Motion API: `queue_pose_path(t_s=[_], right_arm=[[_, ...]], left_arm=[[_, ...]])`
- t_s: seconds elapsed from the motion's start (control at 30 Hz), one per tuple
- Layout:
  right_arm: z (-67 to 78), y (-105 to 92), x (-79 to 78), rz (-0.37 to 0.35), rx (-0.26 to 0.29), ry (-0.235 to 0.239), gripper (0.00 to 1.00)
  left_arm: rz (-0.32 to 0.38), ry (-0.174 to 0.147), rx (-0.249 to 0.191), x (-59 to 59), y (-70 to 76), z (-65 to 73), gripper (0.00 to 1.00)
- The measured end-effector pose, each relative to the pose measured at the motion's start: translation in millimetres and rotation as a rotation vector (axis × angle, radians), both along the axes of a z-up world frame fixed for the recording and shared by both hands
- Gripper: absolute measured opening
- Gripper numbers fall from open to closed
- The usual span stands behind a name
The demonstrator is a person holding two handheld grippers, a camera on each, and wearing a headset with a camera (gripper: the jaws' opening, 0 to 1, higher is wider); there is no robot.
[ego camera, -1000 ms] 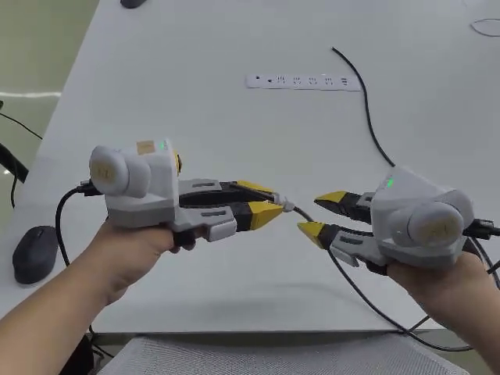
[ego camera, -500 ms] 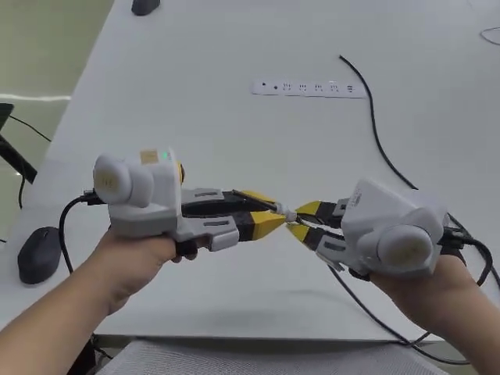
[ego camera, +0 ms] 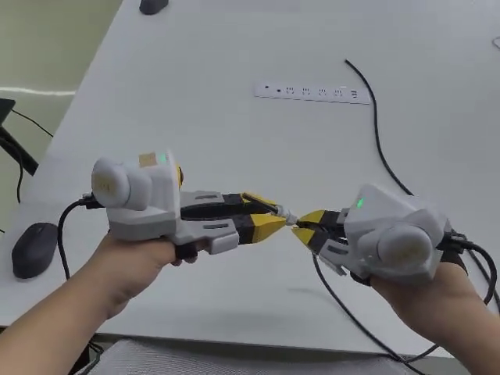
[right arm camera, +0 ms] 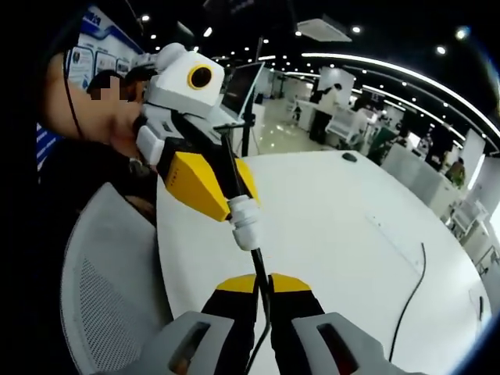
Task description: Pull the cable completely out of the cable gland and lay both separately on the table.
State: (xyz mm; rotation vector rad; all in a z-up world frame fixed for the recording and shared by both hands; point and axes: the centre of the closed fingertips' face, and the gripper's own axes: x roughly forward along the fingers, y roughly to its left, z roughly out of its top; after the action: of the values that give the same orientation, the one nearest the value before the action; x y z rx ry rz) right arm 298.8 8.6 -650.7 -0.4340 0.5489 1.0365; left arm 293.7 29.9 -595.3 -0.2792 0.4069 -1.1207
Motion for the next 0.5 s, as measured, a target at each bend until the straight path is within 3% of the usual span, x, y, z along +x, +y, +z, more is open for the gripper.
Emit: queue_pose_path(t_s=[0.5], right_arm=[[-27.1, -40.0, 19.8, -0.061, 0.03, 0.116, 0.0]], left_arm=[[0.11, 0.006, -0.053, 11.5, -8.4, 17.9, 0.15]])
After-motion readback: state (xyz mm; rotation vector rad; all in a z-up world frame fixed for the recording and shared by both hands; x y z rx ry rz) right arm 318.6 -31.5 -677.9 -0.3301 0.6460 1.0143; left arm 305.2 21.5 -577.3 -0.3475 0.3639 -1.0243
